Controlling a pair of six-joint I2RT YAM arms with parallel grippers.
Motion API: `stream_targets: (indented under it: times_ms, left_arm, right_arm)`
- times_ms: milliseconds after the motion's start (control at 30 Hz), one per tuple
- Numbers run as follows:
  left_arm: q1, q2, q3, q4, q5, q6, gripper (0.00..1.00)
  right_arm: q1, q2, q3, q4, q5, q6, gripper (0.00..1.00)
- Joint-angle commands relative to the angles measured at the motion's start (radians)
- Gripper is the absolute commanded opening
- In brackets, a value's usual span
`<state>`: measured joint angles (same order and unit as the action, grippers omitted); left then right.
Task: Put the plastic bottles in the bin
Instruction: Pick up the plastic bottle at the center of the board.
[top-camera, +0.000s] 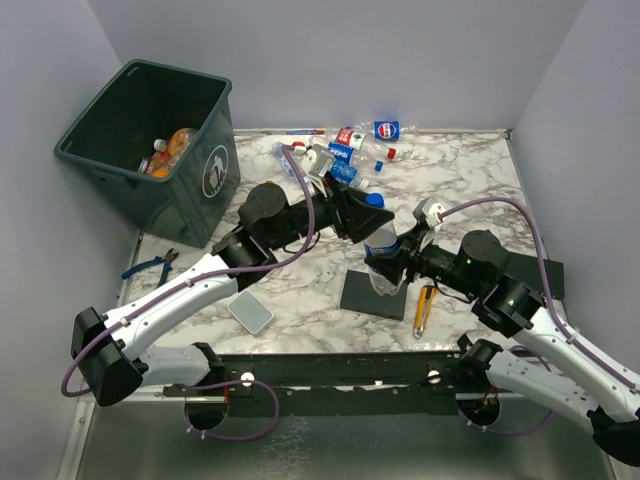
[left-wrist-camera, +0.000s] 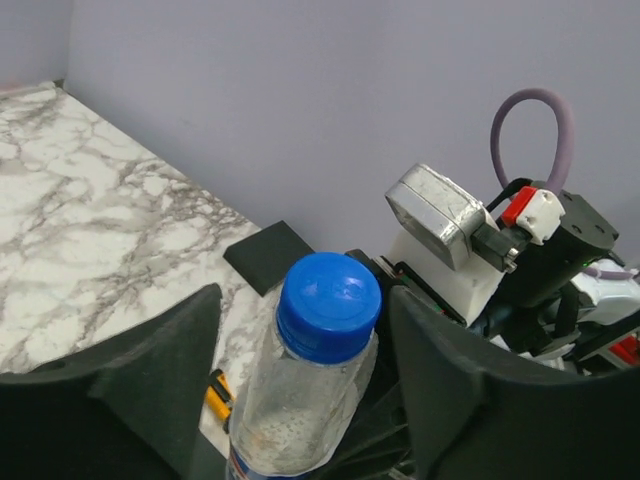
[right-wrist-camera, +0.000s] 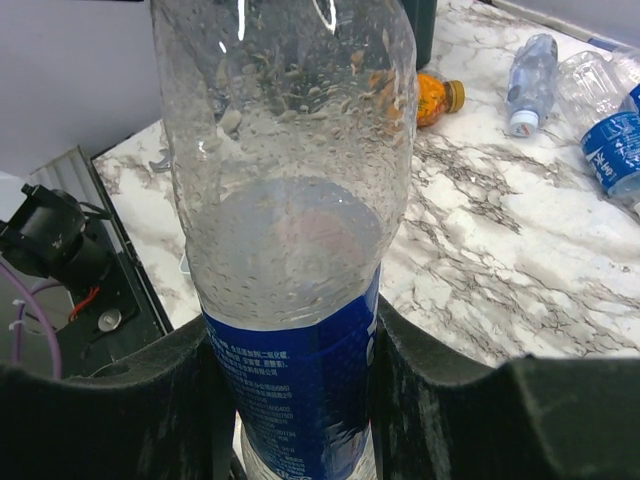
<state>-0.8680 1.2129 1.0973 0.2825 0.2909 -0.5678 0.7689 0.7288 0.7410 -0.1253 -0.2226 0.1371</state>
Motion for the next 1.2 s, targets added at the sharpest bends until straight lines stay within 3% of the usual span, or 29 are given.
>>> stream_targets:
  times_ms: [0, 100, 233, 400, 467, 600, 700, 767, 900, 967, 1033, 1100, 1167]
  left_arm:
    - [0.014, -0.021, 0.011, 0.046, -0.021, -0.025, 0.75]
    - [0.021, -0.039, -0.001, 0.071, -0.053, -0.028, 0.72]
    - [0.023, -0.034, 0.001, 0.076, -0.043, -0.029, 0.55]
    - [0.024, -0.017, -0.002, 0.073, -0.021, -0.047, 0.44]
    - [0.025, -0.008, 0.002, 0.074, 0.0, -0.051, 0.45]
    - [0.024, 0.007, 0.011, 0.073, 0.041, -0.059, 0.63]
    - [0.023, 0.009, 0.005, 0.071, 0.041, -0.06, 0.63]
    - [0.023, 0.013, 0.003, 0.065, 0.041, -0.06, 0.55]
    - [0.023, 0.016, 0.001, 0.063, 0.043, -0.056, 0.26]
    - [0.025, 0.008, 0.0, 0.063, 0.024, -0.048, 0.11]
    - [0.024, -0.003, -0.002, 0.064, 0.002, -0.034, 0.0]
    - [0.03, -0.015, -0.001, 0.064, -0.011, -0.024, 0.0]
    - [0.043, -0.027, 0.003, 0.065, -0.003, -0.021, 0.0]
  right_arm:
    - [0.003, 0.007, -0.003, -0.004, -0.029, -0.013, 0.35]
    - [0.001, 0.008, -0.001, -0.004, -0.03, -0.013, 0.35]
    - [0.003, 0.01, 0.0, -0.005, -0.031, -0.012, 0.35]
    - [0.003, 0.014, 0.0, -0.006, -0.034, -0.011, 0.34]
    - [0.002, 0.014, 0.001, -0.007, -0.034, -0.013, 0.34]
    - [0.002, 0.013, 0.002, -0.009, -0.029, -0.014, 0.35]
    - [0.001, 0.014, 0.003, -0.008, -0.03, -0.014, 0.35]
    - [0.002, 0.014, 0.003, -0.008, -0.03, -0.014, 0.35]
    - [0.002, 0.018, 0.006, -0.012, -0.029, -0.011, 0.36]
    - [0.002, 0.02, 0.01, -0.018, -0.019, 0.0, 0.47]
    - [0.002, 0.018, 0.008, -0.023, -0.01, 0.02, 0.66]
    - [0.002, 0.005, -0.004, -0.018, 0.007, 0.052, 0.82]
    - [0.003, -0.019, -0.025, -0.005, 0.026, 0.091, 0.9]
